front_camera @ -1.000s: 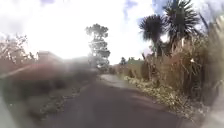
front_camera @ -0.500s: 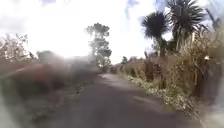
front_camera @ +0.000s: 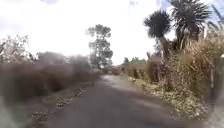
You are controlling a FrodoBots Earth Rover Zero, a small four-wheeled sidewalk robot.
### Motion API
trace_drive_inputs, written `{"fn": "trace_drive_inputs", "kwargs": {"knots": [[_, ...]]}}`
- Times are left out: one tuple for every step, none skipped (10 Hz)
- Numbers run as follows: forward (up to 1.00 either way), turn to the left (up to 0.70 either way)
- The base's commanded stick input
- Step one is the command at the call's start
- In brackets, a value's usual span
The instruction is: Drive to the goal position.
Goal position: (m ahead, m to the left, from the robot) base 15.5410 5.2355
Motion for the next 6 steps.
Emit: {"fn": "trace_drive_inputs", "kwargs": {"knots": [[0.50,0.01],[0.50,0.01],[0.50,0.01],[0.50,0.01],[0.50,0.01],[0.50,0.01]]}}
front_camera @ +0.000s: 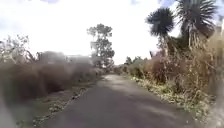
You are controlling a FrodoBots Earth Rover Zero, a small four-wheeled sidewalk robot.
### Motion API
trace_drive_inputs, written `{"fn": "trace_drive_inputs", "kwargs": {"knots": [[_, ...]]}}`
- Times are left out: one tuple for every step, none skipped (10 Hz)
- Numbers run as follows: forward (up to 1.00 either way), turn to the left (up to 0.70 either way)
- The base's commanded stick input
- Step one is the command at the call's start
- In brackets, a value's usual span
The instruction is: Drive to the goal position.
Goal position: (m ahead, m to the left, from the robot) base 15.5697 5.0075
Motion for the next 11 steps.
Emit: {"fn": "trace_drive_inputs", "kwargs": {"knots": [[0.50,0.01],[0.50,0.01],[0.50,0.01],[0.50,0.01],[0.50,0.01],[0.50,0.01],[0.50,0.01],[0.50,0.01],[0.50,0.01],[0.50,0.01],[0.50,0.01]]}}
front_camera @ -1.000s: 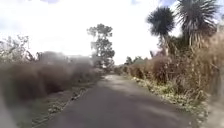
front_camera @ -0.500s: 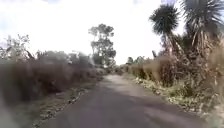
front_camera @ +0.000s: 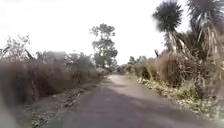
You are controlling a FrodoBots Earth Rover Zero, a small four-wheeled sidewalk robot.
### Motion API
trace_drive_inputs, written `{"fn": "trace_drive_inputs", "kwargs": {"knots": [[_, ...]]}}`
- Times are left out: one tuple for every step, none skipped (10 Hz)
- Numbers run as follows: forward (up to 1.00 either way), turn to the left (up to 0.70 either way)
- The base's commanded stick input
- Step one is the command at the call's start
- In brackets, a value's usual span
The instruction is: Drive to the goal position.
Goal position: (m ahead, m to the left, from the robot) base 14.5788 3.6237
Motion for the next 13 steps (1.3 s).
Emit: {"fn": "trace_drive_inputs", "kwargs": {"knots": [[0.50,0.01],[0.50,0.01],[0.50,0.01],[0.50,0.01],[0.50,0.01],[0.50,0.01],[0.50,0.01],[0.50,-0.49],[0.50,-0.49],[0.50,-0.49],[0.50,-0.49],[0.50,-0.49],[0.50,-0.49]]}}
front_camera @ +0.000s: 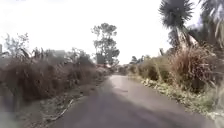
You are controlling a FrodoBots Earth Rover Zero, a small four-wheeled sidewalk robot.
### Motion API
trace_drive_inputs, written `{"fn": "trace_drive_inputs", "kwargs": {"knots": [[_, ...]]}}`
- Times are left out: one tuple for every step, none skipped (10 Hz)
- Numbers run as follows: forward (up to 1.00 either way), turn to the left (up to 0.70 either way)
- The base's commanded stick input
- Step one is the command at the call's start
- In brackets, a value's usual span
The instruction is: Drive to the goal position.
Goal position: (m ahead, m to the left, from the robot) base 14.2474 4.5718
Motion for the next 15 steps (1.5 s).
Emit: {"fn": "trace_drive_inputs", "kwargs": {"knots": [[0.50,-0.49],[0.50,-0.49],[0.50,-0.49],[0.50,-0.49],[0.50,-0.49],[0.50,-0.49],[0.50,-0.49],[0.50,0.01],[0.50,0.01],[0.50,0.01],[0.50,0.01],[0.50,0.01],[0.50,0.01],[0.50,0.01],[0.50,0.01]]}}
